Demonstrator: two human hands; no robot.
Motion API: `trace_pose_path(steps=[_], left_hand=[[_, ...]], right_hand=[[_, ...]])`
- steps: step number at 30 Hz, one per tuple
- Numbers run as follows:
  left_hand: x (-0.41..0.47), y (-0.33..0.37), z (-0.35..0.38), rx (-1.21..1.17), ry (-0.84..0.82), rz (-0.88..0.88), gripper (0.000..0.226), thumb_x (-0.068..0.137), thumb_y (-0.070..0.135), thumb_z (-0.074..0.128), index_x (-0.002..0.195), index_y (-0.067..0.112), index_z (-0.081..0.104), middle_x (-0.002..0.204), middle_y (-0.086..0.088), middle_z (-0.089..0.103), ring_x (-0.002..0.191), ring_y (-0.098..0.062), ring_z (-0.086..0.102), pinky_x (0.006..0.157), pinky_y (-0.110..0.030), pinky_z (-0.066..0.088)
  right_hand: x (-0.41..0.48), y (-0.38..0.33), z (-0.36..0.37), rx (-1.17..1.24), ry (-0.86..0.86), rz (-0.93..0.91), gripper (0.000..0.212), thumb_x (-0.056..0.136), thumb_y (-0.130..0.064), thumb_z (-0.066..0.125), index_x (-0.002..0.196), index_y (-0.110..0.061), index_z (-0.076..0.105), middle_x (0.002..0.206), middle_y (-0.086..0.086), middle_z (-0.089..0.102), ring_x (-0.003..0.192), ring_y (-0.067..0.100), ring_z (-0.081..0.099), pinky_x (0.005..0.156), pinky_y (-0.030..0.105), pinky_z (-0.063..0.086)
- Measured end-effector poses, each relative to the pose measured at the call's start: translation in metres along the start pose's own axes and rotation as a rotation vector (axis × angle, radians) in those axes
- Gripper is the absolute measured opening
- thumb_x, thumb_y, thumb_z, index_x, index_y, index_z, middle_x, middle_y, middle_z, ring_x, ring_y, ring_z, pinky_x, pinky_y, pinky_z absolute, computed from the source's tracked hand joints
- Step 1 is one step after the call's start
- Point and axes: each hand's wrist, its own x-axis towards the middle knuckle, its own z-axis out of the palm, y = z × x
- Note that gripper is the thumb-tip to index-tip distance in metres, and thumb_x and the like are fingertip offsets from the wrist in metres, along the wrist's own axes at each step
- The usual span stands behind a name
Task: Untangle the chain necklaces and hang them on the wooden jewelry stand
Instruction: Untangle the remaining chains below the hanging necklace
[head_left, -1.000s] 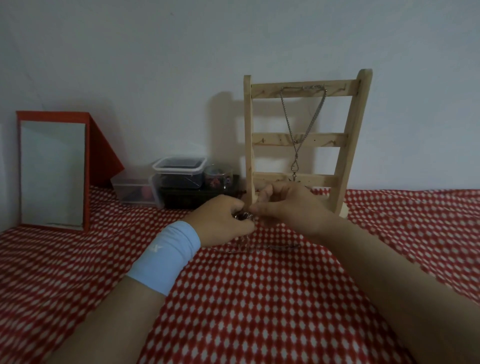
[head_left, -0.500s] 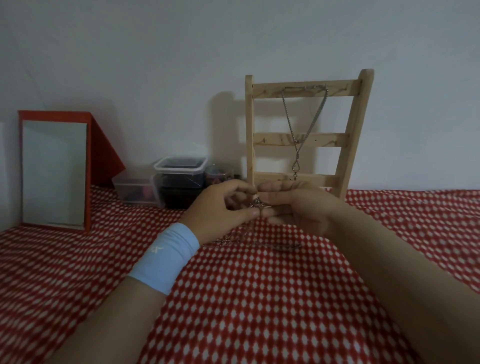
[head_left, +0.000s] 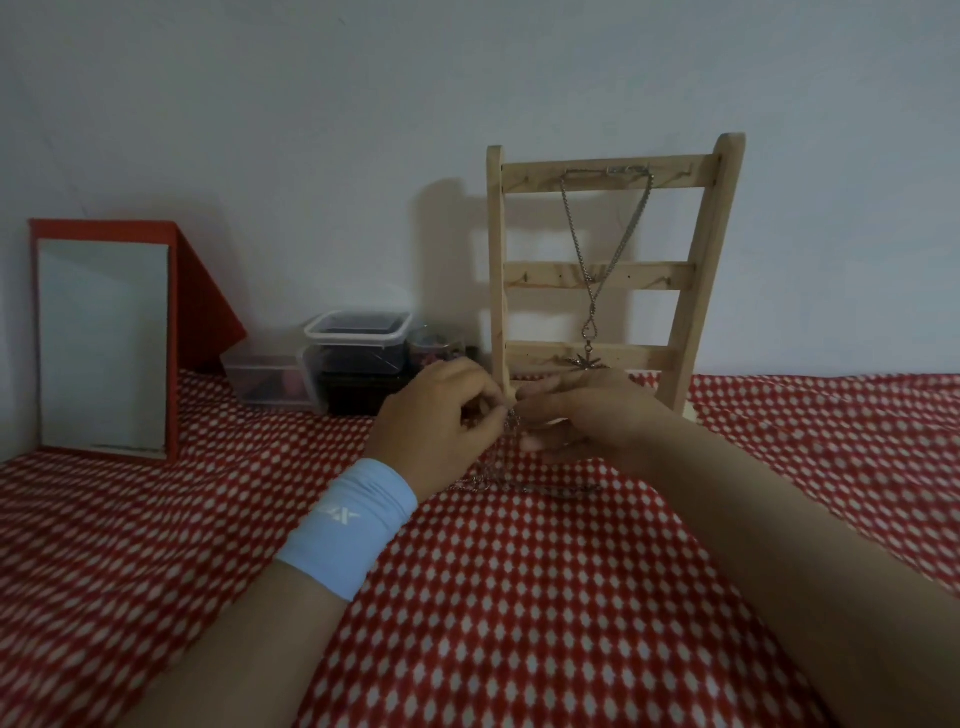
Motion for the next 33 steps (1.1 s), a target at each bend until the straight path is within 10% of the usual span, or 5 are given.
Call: trace_pose_path(steps=[14,19,23,27,33], left_hand=[[-0.003,0.004,0.013,-0.688,-0.252,-0.485,0.017,0.101,0.023,0.050,0.099,0.017,0.066,0.092,-0.002,0.073,0.086,-0.011,0.069,0.082,-0.025,0.053],[0.002,0.008,-0.012,-0.922,-0.536,-0.599,0.018,0.101,0.015,0.048,0.113,0.015,0.062,0.103,-0.011,0.074,0.086,-0.026,0.070,0.074,-0.037,0.060],[0.002,-0.002,-0.030,-0.820,-0.576,-0.558,0.020,0.099,0.010,0.053,0.114,0.013,0.065,0.103,-0.005,0.073,0.083,-0.020,0.070,0.059,-0.033,0.058],[-0.004,-0.014,-0.026,-0.352,-0.575,-0.405,0.021,0.091,0.018,0.066,0.109,0.028,0.071,0.102,0.014,0.069,0.084,0.003,0.064,0.076,-0.018,0.054],[-0.024,-0.020,-0.015,0.000,-0.600,-0.281,0.023,0.084,0.038,0.073,0.107,0.033,0.072,0.103,0.017,0.051,0.100,-0.005,0.053,0.094,-0.021,0.043]], right_hand=[[0.003,-0.001,-0.006,-0.109,-0.022,-0.020,0.015,0.096,-0.003,0.062,0.105,-0.008,0.073,0.086,0.007,0.067,0.057,0.015,0.056,0.055,0.033,0.058],[-0.002,-0.014,-0.038,-0.544,-0.405,0.064,0.031,0.098,-0.004,0.045,0.098,-0.008,0.076,0.059,0.001,0.056,0.049,0.012,0.047,0.055,0.031,0.055],[-0.008,-0.021,-0.040,-0.814,-0.763,0.208,0.028,0.098,-0.005,0.051,0.106,-0.011,0.078,0.085,-0.001,0.075,0.062,0.013,0.059,0.058,0.028,0.057],[-0.004,-0.018,-0.031,-0.923,-0.542,0.038,0.018,0.100,-0.020,0.060,0.107,-0.020,0.076,0.085,-0.006,0.077,0.061,0.006,0.064,0.052,0.016,0.048],[0.014,0.016,-0.013,-1.147,-0.362,-0.325,0.030,0.091,-0.016,0.071,0.116,-0.032,0.075,0.103,-0.027,0.064,0.090,-0.014,0.056,0.086,0.009,0.042]])
